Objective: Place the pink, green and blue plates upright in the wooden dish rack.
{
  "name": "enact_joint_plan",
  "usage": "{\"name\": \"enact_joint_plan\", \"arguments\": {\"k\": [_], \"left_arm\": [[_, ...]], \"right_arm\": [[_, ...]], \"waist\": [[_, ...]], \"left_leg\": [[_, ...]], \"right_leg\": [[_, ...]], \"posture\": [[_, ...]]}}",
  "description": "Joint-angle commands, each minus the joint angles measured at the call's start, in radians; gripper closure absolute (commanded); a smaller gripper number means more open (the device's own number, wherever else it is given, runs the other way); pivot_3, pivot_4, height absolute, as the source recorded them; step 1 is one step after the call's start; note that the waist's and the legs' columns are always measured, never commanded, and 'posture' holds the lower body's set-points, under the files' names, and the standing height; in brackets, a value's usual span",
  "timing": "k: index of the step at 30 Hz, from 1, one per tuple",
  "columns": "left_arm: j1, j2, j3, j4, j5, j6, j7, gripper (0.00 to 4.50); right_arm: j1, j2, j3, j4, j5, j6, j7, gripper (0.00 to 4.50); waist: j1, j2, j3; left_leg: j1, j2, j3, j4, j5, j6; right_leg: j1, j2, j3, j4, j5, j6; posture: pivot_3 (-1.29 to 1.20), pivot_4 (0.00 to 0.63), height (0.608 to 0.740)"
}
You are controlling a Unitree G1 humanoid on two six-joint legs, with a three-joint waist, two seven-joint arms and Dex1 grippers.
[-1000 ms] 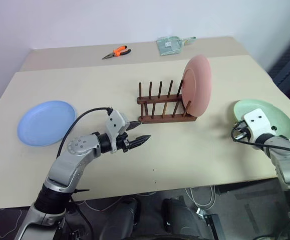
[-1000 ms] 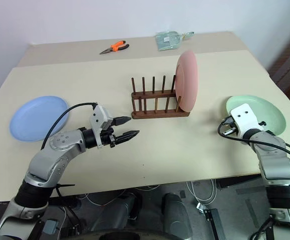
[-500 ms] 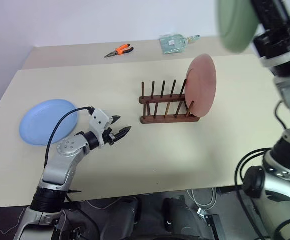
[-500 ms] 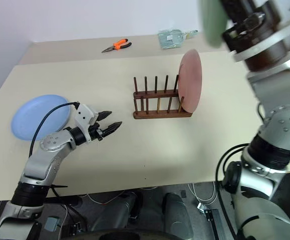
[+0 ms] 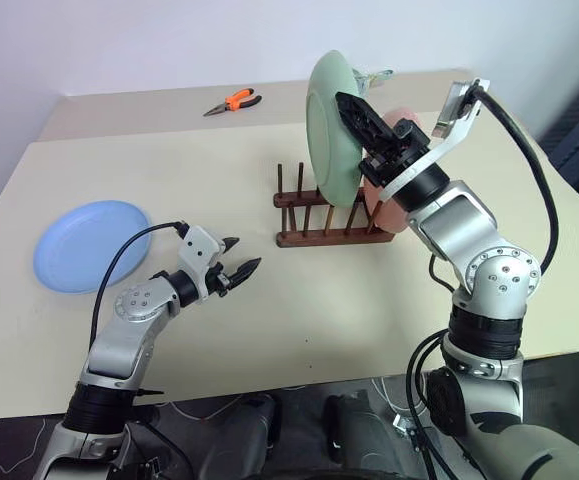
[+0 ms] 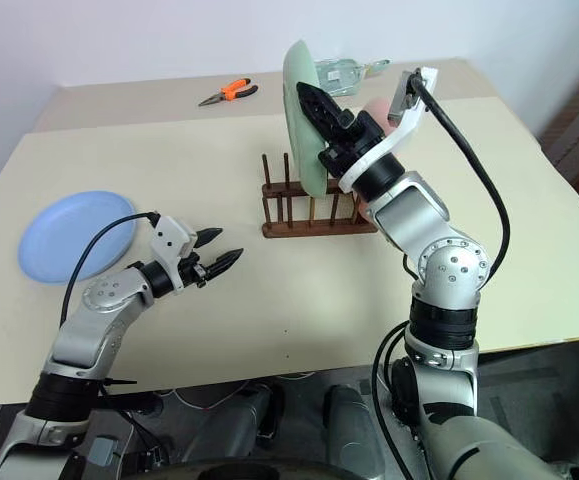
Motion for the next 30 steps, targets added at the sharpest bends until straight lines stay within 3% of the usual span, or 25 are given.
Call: {"name": "enact_joint_plan", "arguments": {"k": [1, 12, 15, 20, 23, 24, 28, 30], "left_arm": [[0.0, 0.005, 0.013, -0.038, -0.004, -0.015, -0.006, 1.41], [-0.002, 0.005, 0.004, -0.043, 0.0, -0.008, -0.02, 1.41], [-0.002, 0.005, 0.003, -0.048, -0.001, -0.005, -0.02, 1.41], [0.001, 0.007, 0.012, -0.058, -0.02, 0.015, -0.027, 1.41], [0.001, 0.005, 0.031, -0.063, -0.035, 0.034, -0.019, 0.63], [0.0, 0.002, 0.039, -0.062, -0.037, 0.034, -0.012, 0.14], [-0.024, -0.014, 0.096, -0.014, -0.002, 0.012, 0.084, 0.06], [-0.045, -0.027, 0.153, 0.036, 0.029, -0.015, 0.179, 0.0]], "right_arm": [[-0.011, 0.017, -0.017, -0.005, -0.011, -0.034, -0.024, 4.47], [-0.017, 0.046, -0.038, 0.041, -0.015, -0.052, -0.09, 4.47], [-0.02, 0.04, -0.027, 0.055, -0.048, -0.049, -0.086, 3.54], [-0.053, -0.059, 0.058, 0.039, -0.258, -0.063, 0.018, 1.01], [-0.085, -0.169, 0.126, 0.052, -0.453, -0.115, 0.125, 0.97], [-0.095, -0.197, 0.143, 0.062, -0.509, -0.134, 0.153, 0.97], [-0.124, -0.293, 0.207, 0.092, -0.695, -0.203, 0.281, 0.97], [-0.136, -0.335, 0.248, 0.102, -0.805, -0.278, 0.35, 0.42]], "waist": [[-0.001, 0.0, 0.0], [-0.001, 0.0, 0.0], [-0.001, 0.0, 0.0], [-0.001, 0.0, 0.0], [0.0, 0.0, 0.0], [0.0, 0.0, 0.0], [0.0, 0.0, 0.0], [0.0, 0.0, 0.0]], "left_leg": [[0.0, 0.0, 0.0, 0.0, 0.0, 0.0], [0.0, 0.0, 0.0, 0.0, 0.0, 0.0], [0.0, 0.0, 0.0, 0.0, 0.0, 0.0], [0.0, 0.0, 0.0, 0.0, 0.0, 0.0], [0.0, 0.0, 0.0, 0.0, 0.0, 0.0], [0.0, 0.0, 0.0, 0.0, 0.0, 0.0], [0.0, 0.0, 0.0, 0.0, 0.0, 0.0], [0.0, 0.0, 0.0, 0.0, 0.0, 0.0]], "right_leg": [[0.0, 0.0, 0.0, 0.0, 0.0, 0.0], [0.0, 0.0, 0.0, 0.0, 0.0, 0.0], [0.0, 0.0, 0.0, 0.0, 0.0, 0.0], [-0.001, 0.0, 0.0, 0.0, 0.0, 0.0], [-0.001, 0.0, 0.0, 0.0, 0.0, 0.0], [0.0, 0.0, 0.0, 0.0, 0.0, 0.0], [0.0, 0.0, 0.0, 0.0, 0.0, 0.0], [0.0, 0.0, -0.001, 0.0, 0.0, 0.0]], "posture": [[0.0, 0.15, 0.727], [0.0, 0.15, 0.727], [0.0, 0.15, 0.727], [0.0, 0.15, 0.727], [0.0, 0.15, 0.727], [0.0, 0.15, 0.727], [0.0, 0.15, 0.727], [0.0, 0.15, 0.727]]}}
